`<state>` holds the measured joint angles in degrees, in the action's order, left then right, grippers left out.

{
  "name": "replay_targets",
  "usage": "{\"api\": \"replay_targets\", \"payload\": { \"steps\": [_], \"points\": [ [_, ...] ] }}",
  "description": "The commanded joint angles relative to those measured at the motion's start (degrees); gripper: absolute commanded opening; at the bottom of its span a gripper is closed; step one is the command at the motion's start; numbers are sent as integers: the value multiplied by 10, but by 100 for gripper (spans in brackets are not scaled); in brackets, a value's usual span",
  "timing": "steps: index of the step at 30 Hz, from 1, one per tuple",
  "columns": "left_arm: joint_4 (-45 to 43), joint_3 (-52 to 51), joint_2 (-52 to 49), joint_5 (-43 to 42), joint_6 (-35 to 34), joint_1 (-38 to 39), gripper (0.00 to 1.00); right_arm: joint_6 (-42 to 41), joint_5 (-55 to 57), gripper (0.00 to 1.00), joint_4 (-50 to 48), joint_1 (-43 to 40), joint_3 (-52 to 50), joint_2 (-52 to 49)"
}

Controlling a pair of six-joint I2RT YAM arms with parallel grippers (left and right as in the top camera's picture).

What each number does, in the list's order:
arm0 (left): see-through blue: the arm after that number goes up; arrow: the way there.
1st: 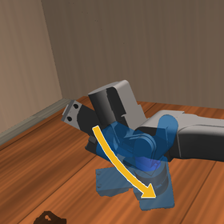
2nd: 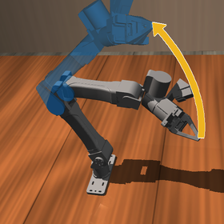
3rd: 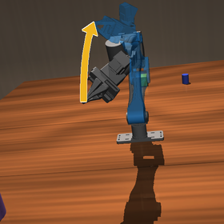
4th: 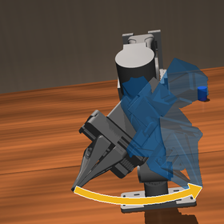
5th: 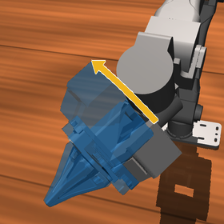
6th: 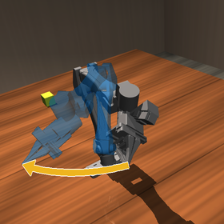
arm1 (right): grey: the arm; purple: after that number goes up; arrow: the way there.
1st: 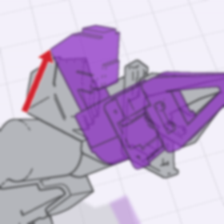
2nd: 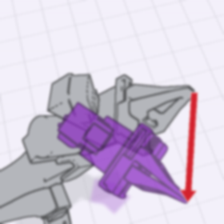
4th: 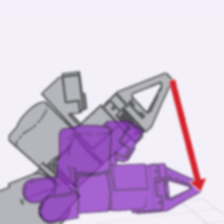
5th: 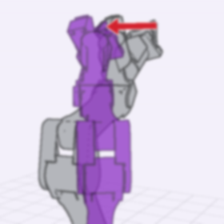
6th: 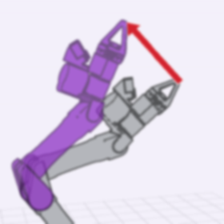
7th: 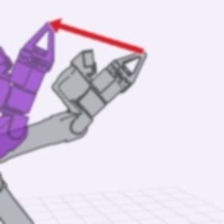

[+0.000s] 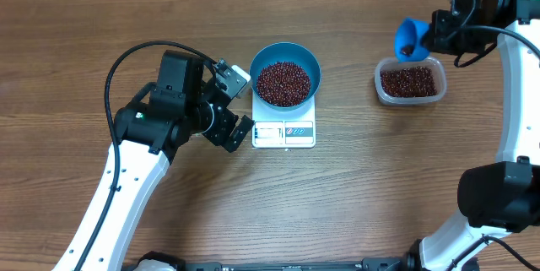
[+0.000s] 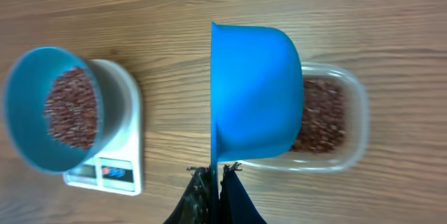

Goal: Scoop item into bowl and weigh 150g on scale

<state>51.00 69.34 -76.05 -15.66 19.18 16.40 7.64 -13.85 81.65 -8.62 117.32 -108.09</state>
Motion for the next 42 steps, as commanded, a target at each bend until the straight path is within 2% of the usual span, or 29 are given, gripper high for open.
{"api": "replay_targets", "payload": {
  "steps": [1, 18, 27, 34, 42],
  "points": [
    [-1, -2, -4, -8, -10, 1, 100, -19, 72, 4, -3, -3, -4, 17],
    [-1, -2, -4, -8, -10, 1, 100, -33, 172, 4, -11, 0, -26, 16],
    [-1, -2, -4, -9, -10, 1, 100, -35, 271, 4, -7, 52, -26, 16],
    [-1, -2, -4, -8, -10, 1, 100, -123, 389, 4, 30, 99, -26, 16],
    [-1, -2, -4, -8, -10, 1, 100, -165, 398, 4, 35, 102, -26, 16]
  ]
}}
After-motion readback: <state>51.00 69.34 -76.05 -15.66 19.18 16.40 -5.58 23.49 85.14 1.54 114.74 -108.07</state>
